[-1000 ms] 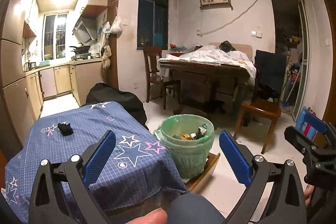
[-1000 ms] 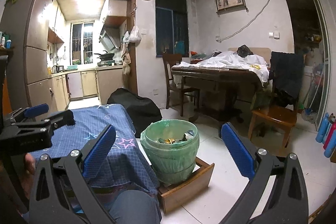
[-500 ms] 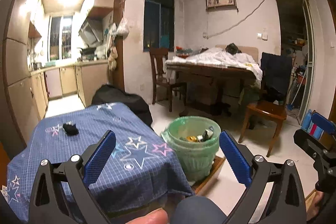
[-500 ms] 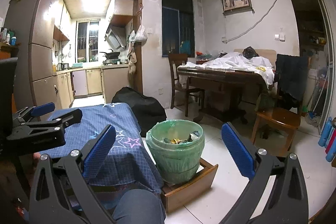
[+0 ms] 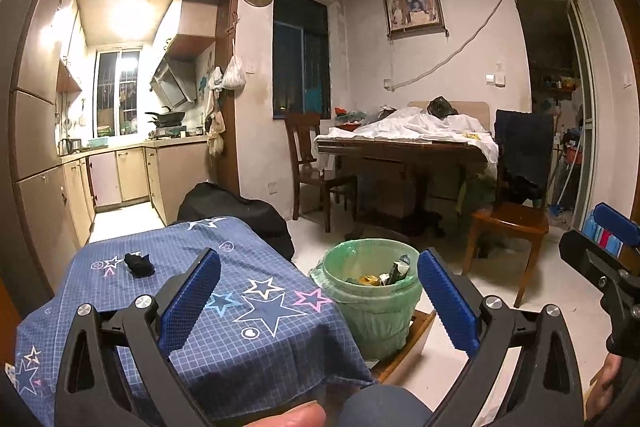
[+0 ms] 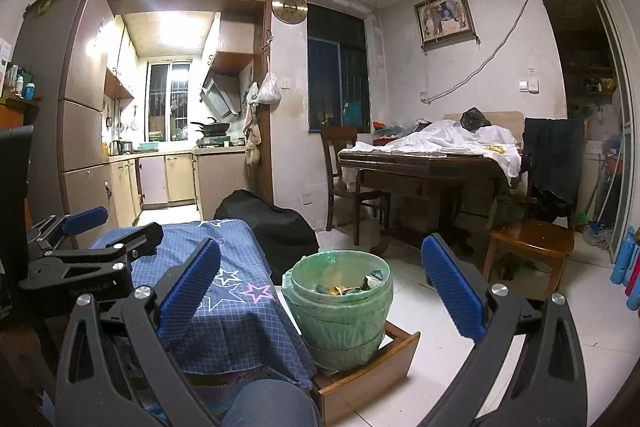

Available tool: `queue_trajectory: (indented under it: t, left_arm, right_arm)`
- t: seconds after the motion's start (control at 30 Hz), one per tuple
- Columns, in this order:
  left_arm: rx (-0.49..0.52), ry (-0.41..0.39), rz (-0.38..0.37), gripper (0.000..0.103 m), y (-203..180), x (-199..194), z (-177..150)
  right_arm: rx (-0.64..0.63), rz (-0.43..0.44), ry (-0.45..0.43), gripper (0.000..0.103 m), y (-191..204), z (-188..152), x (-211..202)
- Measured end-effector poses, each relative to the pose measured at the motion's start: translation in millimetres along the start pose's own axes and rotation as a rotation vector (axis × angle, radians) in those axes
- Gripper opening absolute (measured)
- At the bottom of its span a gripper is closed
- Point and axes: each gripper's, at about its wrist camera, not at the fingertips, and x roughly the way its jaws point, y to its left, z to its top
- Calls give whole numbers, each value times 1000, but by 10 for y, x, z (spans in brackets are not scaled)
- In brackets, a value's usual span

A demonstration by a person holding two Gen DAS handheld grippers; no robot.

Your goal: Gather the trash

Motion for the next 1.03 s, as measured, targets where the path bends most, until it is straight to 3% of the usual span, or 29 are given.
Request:
queue_trajectory:
  t: [0.53, 0.77, 1.03]
  left_arm:
    - [21, 30, 3, 98, -72, 116, -71]
    - [-21, 75, -23, 98, 49, 242, -126]
    - [7, 106, -13, 98, 9, 353, -222]
  right_arm:
    - [3, 9, 10, 97, -5, -2, 43]
    - [2, 9, 23, 97, -5, -16, 69]
    - [2, 3, 23, 97, -4, -19, 72]
